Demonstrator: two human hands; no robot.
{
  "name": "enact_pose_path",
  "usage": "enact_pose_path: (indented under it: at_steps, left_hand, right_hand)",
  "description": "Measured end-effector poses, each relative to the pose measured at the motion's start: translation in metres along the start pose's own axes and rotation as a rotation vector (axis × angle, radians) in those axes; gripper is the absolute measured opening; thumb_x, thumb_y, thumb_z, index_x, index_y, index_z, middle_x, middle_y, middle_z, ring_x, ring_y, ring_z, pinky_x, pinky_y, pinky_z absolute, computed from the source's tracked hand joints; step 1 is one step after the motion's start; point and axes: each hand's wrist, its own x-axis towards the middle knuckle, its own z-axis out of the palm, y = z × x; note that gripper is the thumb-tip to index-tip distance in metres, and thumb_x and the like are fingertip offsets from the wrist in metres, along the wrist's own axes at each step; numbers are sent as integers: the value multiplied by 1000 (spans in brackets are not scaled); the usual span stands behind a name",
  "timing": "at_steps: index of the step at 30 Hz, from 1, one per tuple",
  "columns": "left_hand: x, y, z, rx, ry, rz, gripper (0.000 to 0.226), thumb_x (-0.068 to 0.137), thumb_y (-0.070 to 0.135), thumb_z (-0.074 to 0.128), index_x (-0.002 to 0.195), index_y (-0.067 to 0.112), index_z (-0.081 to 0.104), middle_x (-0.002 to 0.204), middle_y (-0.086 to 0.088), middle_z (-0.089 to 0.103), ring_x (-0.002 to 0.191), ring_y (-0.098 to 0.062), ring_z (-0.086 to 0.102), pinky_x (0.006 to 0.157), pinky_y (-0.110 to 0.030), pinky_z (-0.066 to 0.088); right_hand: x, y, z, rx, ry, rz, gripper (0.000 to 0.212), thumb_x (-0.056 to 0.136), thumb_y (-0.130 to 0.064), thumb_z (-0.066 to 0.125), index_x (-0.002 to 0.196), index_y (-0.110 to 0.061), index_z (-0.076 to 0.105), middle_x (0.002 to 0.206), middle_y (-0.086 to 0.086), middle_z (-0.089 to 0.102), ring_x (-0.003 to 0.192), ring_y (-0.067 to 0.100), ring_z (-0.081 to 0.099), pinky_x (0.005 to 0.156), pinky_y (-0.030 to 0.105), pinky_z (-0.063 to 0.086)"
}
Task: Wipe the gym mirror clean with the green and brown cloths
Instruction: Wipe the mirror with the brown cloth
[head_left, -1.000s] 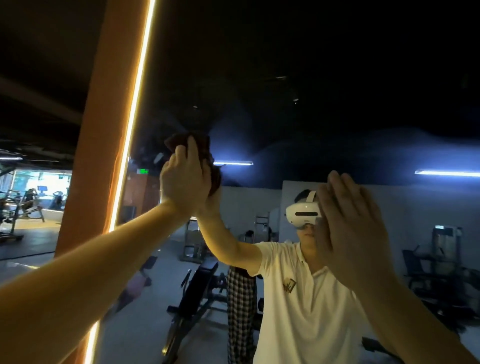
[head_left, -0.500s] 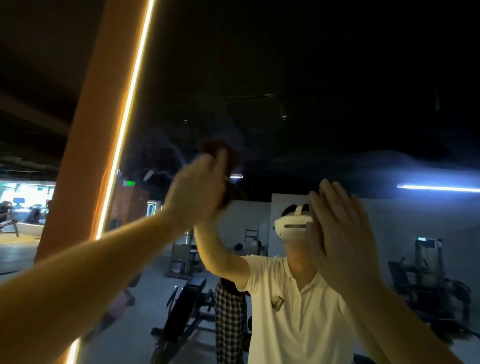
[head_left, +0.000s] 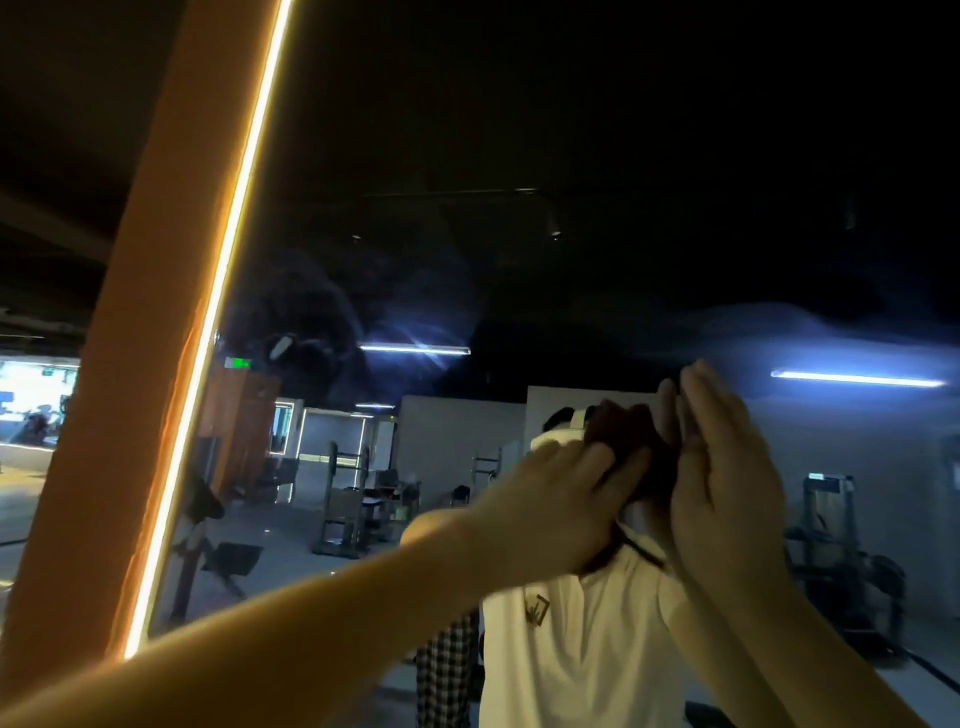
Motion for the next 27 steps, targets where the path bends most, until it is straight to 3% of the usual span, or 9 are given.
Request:
enact_pose_path:
  at_steps: [2,4,7,9,15,18,21,25,27]
  left_hand:
    - [-15,-46,-21,118,-12,-113,77,87,45,70,149,12,40,107,-6,57,86,-22,63,67,-34,53]
    - [-20,-101,-39,262,47,-381,69,90,35,65,149,11,40,99,-11,56,75,-26,64,56,-32,42]
    - [6,-135,-51,255,114,-831,58,101,28,48,152,2,38,112,-23,57,88,-38,64,71,-43,50]
    - [48,-110,-43,117,186,-946,57,105,30,42,155,3,33,121,-21,54,101,-35,62,83,-42,51]
    - [146,19,-3,35,240,-676,70,99,36,56,157,5,32,127,-16,53,101,-26,60,86,-36,50]
    - [135,71,11,42,157,-295,83,88,39,70,154,3,37,124,-14,56,99,-27,60,86,-36,51]
    - [107,51,6,75,73,-45,78,90,41,65,153,3,41,118,-14,59,95,-28,61,81,-39,50]
    - [48,-63,-32,271,4,-380,65,95,37,58,149,5,40,124,-17,52,89,-27,56,72,-37,51]
    - [9,-113,-48,369,50,-610,57,94,24,65,140,-4,48,122,-25,50,84,-40,60,65,-47,56]
  right_hand:
    - [-4,3,4,-206,-93,-119,53,103,-19,36,152,-2,44,163,13,35,154,25,27,125,43,27]
    - [-8,7,2,-340,-168,-195,54,100,-21,43,151,-3,46,165,15,31,156,29,22,124,53,27]
    - [-9,12,-14,-339,-228,-236,54,98,-23,49,149,-6,50,165,13,34,155,27,25,124,52,28]
    - [-8,22,-35,-364,-219,-230,55,100,-28,41,150,-5,49,163,13,37,154,28,29,124,50,26]
    - [2,76,-92,-435,-106,-84,60,102,-27,29,152,3,42,161,19,37,151,33,32,122,57,28]
    - [6,72,-92,-223,-5,53,63,100,-29,26,150,4,46,157,20,44,148,35,38,119,60,33]
    - [6,51,-78,-175,24,47,59,99,-25,29,147,1,51,155,18,47,146,34,41,119,54,35]
    - [-4,38,-52,-310,-100,-80,55,99,-23,35,146,-1,52,157,17,45,148,32,37,118,57,35]
    - [-10,37,-46,-375,-136,-99,54,98,-24,35,144,-3,55,158,17,44,150,33,35,118,58,33]
